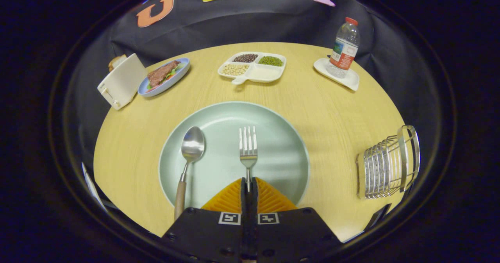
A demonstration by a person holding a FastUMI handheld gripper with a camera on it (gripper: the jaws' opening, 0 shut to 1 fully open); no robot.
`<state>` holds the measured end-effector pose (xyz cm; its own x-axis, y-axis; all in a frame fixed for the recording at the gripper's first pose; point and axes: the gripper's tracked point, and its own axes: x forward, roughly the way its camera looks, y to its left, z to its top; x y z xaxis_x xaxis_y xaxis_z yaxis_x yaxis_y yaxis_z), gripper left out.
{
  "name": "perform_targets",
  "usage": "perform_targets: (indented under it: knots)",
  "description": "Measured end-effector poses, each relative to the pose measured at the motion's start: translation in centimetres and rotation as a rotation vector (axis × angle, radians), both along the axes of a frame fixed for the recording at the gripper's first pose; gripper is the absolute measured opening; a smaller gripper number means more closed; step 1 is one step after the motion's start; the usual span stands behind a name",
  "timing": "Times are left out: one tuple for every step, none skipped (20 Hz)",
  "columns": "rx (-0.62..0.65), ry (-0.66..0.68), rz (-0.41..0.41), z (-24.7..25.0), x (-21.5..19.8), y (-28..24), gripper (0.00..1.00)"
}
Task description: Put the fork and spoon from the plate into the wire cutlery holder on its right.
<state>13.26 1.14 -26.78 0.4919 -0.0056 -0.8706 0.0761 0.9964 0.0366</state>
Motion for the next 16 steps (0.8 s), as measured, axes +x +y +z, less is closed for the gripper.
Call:
perform_targets:
  knots:
    - [0.006, -0.009, 0.002, 0.4, -0.1, 0.0, 0.01]
    - [0.01, -0.02, 0.004, 0.8, -0.2, 0.1, 0.01]
    - [0.012, -0.033, 0.004, 1.4, -0.2, 0.0, 0.01]
    - [0.017, -0.047, 0.006, 2.0, -0.3, 0.0, 0.01]
    - [0.02, -0.059, 0.009, 2.6, -0.4, 0.0, 0.01]
    - [0.02, -0.068, 0.011, 3.3, -0.6, -0.1, 0.01]
    - [0.021, -0.08, 0.011, 4.0, -0.7, -0.3, 0.01]
    - [0.024, -0.094, 0.012, 4.7, -0.8, -0.5, 0.01]
    - [0.024, -0.108, 0.011, 5.5, -1.0, -0.8, 0.01]
    - [0.023, -0.122, 0.01, 6.3, -1.2, -1.3, 0.01]
    - [0.022, -0.135, 0.006, 7.1, -1.5, -1.9, 0.01]
    - [0.025, -0.149, -0.001, 7.7, -1.8, -2.4, 0.01]
    - [0.024, -0.16, -0.008, 8.4, -2.0, -3.2, 0.01]
    - [0.018, -0.172, -0.016, 8.9, -2.4, -4.1, 0.01]
    - [0.012, -0.185, -0.024, 9.6, -2.7, -5.0, 0.01]
    - [0.005, -0.198, -0.035, 10.2, -3.0, -6.1, 0.01]
